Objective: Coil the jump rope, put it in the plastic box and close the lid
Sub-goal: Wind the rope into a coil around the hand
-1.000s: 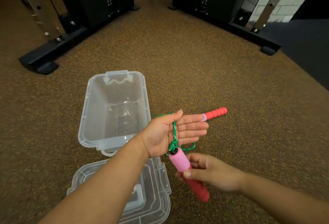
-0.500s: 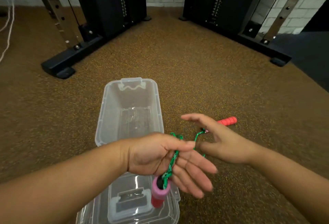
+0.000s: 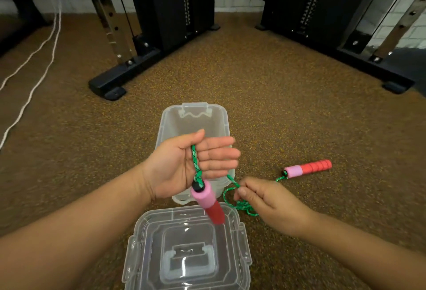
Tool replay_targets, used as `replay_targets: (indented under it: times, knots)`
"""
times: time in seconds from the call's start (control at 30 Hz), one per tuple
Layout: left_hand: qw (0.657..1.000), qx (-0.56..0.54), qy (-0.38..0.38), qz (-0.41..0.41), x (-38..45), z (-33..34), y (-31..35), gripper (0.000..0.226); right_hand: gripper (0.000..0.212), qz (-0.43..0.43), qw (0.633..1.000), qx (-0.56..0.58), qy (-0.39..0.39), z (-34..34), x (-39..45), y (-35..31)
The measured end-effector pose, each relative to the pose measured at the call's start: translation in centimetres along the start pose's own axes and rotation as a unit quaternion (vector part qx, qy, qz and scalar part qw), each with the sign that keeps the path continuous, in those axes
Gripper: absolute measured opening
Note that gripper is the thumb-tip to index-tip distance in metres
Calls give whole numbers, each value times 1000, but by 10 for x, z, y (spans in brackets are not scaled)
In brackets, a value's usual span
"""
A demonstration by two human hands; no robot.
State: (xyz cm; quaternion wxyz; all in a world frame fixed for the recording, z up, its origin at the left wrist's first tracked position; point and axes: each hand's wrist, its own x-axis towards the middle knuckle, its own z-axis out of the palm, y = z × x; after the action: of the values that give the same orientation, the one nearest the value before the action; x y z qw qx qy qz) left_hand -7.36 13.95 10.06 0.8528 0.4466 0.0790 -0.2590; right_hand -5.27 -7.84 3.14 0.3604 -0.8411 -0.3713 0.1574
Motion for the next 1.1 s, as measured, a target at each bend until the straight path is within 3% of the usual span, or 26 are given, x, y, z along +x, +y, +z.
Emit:
replay_targets:
  times: [0.2, 0.43, 0.63, 0.73, 0.87, 0.93, 1.0, 1.1]
  knots:
    - [997, -52, 60, 26, 9, -6, 2, 56, 28, -112, 981, -158, -20, 8, -7, -27]
    - [995, -64, 70, 9, 12, -11, 4, 81, 27, -141, 982, -123, -31, -8, 1, -67]
    - [991, 120, 33, -41, 12, -11, -1, 96, 27, -86, 993, 83, 6, -52, 35, -88]
    - [970, 230, -33, -74, 13, -11, -3, 105, 28, -63, 996, 48, 39, -71, 57, -83]
    - [950, 270, -114, -112, 14, -10, -3, 113, 28, -7, 999, 32, 21, -77, 80, -66]
    - [947, 269, -138, -113, 13, -9, -4, 106, 28, 11, 1000, 22, 11, -73, 88, -55]
    - [945, 277, -146, -97, 11, -7, -3, 86, 30, 30, 999, 36, -3, -65, 92, -43]
    - [948, 291, -114, -58, 7, -2, -1, 54, 30, 66, 989, 133, 11, -46, 88, -32]
